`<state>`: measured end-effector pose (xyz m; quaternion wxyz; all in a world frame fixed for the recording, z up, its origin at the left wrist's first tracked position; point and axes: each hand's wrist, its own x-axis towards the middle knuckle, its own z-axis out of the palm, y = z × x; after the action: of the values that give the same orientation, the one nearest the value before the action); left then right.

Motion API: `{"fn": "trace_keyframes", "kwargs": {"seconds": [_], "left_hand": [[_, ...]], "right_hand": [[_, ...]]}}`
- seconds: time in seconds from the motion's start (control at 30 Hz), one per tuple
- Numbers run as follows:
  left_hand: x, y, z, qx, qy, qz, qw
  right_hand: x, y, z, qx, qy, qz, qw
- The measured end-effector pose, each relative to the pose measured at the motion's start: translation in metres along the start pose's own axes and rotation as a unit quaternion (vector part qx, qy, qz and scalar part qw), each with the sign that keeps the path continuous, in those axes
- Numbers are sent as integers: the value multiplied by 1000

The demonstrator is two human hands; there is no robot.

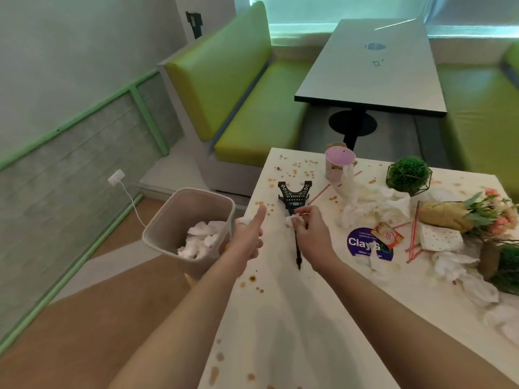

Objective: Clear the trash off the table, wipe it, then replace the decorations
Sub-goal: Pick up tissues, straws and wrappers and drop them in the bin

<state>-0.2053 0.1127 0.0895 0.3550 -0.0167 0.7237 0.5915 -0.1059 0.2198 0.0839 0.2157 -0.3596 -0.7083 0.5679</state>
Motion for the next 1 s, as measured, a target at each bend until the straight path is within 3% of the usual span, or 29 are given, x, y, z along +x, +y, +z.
{"fn": "trace_keyframes", "kwargs": {"seconds": [0.13,0.23,0.33,0.47,0.6,0.67,0.87,1.0], "left_hand": [[17,23,-71,-57,58,8,997],[40,26,-119,62,139,45,987],[49,26,-150,154,164,101,969],[56,15,-178,315,205,157,913],[62,4,-188,479,149,106,859],[63,4,-180,495,142,125,848],[46,14,-104,410,47,271,869],[31,19,-39,379,-67,293,875]], "right_hand": [[-2,-29,70,-21,-30,-36,999],[1,-48,121,-28,-38,-52,998],[5,-56,159,-71,-58,-61,994],[6,-48,194,-142,-115,-36,983],[-1,-41,190,-152,-100,-17,983],[-5,-39,173,-141,-88,-10,986],[-14,-16,103,-96,5,44,994],[-17,3,51,-73,77,90,990]]}}
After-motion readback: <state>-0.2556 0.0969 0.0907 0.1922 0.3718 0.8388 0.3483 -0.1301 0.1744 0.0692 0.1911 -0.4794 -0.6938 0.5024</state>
